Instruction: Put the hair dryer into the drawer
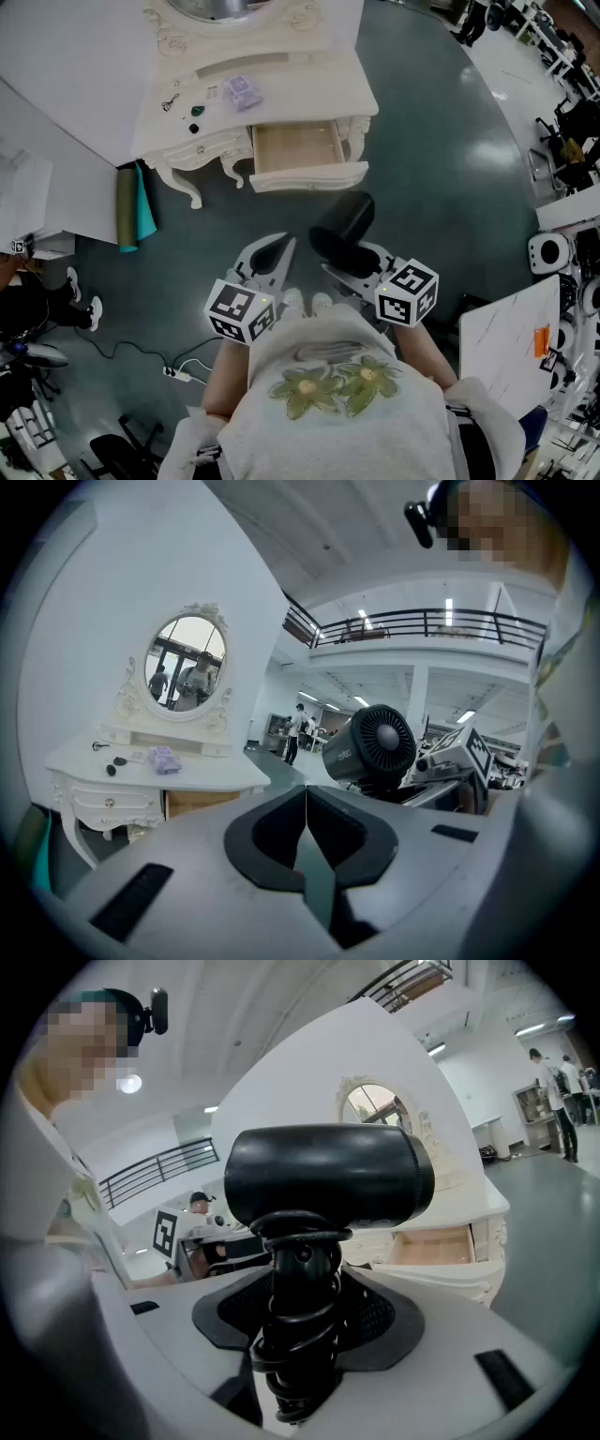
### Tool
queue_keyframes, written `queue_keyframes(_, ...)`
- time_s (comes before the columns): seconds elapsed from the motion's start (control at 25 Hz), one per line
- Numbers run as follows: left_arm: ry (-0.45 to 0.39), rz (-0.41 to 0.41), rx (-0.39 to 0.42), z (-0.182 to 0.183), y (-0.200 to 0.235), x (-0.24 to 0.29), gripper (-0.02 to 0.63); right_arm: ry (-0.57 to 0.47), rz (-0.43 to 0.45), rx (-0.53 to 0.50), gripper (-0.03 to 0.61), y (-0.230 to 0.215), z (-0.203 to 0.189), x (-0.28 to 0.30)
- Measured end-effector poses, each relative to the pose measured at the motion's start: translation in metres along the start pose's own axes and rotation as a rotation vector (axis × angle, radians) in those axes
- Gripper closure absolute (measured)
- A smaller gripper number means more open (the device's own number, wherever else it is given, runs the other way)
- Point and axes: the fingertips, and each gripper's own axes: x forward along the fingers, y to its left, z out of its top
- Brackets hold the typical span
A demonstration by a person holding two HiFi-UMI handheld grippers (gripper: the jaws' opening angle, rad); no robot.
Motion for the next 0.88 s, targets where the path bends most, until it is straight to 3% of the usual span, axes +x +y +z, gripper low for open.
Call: queue_keyframes(0.88, 0.012, 0.031, -0.026, -0.021, -0.018, 0.019, 0.603, 0.023, 0.014, 0.002, 0.36, -0.024, -0.013, -0.019)
